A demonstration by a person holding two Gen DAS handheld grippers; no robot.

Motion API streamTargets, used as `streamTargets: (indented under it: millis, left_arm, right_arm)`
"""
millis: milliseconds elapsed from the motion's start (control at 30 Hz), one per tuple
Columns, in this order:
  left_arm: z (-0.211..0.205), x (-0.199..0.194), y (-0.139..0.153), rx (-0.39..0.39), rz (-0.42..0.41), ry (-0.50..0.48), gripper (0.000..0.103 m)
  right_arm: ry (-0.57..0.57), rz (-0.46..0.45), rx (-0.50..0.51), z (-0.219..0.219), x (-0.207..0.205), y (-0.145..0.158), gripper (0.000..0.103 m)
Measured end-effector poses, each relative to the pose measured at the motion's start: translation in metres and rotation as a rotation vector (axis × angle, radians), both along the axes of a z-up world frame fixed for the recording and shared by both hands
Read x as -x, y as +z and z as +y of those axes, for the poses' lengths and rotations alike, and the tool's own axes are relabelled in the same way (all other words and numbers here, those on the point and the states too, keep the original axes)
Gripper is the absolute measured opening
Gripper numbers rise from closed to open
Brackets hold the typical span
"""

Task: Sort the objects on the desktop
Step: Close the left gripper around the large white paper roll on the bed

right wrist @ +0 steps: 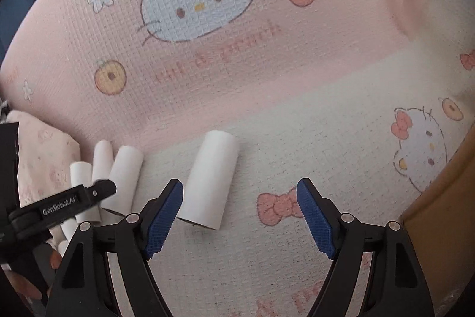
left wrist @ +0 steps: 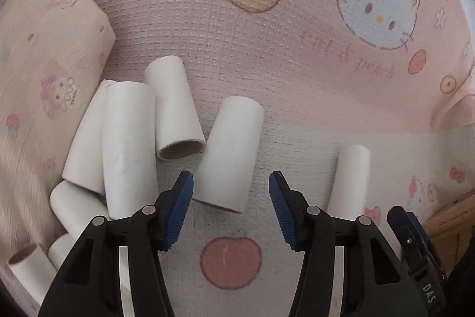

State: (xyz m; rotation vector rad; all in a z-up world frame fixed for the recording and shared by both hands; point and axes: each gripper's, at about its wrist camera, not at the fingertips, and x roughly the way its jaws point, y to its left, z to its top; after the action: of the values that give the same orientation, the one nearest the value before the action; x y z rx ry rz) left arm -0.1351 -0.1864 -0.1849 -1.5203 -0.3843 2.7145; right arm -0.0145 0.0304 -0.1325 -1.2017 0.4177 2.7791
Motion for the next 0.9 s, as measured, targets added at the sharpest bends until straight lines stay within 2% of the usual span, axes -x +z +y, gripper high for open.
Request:
streamTargets:
  millis: [100, 133, 200, 300, 400, 533, 667, 767, 900]
  left_arm:
    - [0.003, 0.002, -0.003, 0.008, -0.007, -0.011, 0.057]
    - [0.004, 0.002, -0.003, 0.011, -0.011, -0.019, 0.057]
    - [0.006, 0.002, -0.003, 0.012, -0.016, -0.02, 0.056]
    - [0.004, 0.003, -0.001, -0.013, -0.025, -0.01, 0.052]
    - [0.002, 0.006, -0.001, -0.017, -0.04, 0.006, 0.045]
    - [-0.005, 0.004, -0.001, -0.057, -0.059, 0.019, 0.045]
    - [-0.012, -0.001, -0.003, -0.068, -0.084, 0.034, 0.045]
    - [-0.014, 0.001, 0.0, -0.117, -0.071, 0.027, 0.045]
    - [-0.011, 0.008, -0.005, -0.086, -0.099, 0.043, 0.048]
  right_arm:
    - [0.06, -0.025, -0.016, -0.009, 0.003, -0.007, 0.078]
    - [0.119, -0.017, -0.011, -0.012, 0.005, -0.01, 0.078]
    - [0.155, -0.021, 0.013, -0.014, 0.005, -0.012, 0.078]
    - [0.164, -0.017, 0.004, -0.016, 0.007, -0.012, 0.078]
    - [0.164, -0.051, -0.005, -0.016, 0.012, -0.02, 0.077]
    - [0.178, -0.085, 0.077, -0.009, 0.012, -0.03, 0.07]
    - [0.187, -0.083, 0.082, -0.012, 0.014, -0.032, 0.069]
    - [0.206, -0.077, 0.078, -0.017, 0.015, -0.032, 0.069]
    - [0.212, -0.077, 0.075, -0.023, 0.013, -0.036, 0.069]
